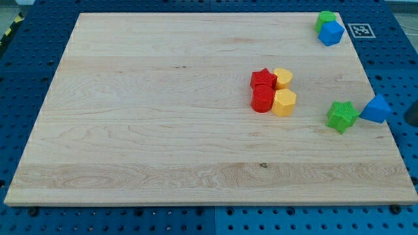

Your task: Push the triangle into the green star

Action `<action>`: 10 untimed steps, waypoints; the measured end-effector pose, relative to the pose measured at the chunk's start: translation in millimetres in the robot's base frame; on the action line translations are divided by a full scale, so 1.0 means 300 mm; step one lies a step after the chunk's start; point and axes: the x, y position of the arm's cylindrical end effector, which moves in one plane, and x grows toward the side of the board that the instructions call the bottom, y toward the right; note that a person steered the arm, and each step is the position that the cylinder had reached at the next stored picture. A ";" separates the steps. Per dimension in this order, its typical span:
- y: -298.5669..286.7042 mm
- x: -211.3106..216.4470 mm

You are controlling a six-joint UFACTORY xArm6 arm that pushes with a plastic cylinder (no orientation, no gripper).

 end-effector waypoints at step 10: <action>-0.083 -0.447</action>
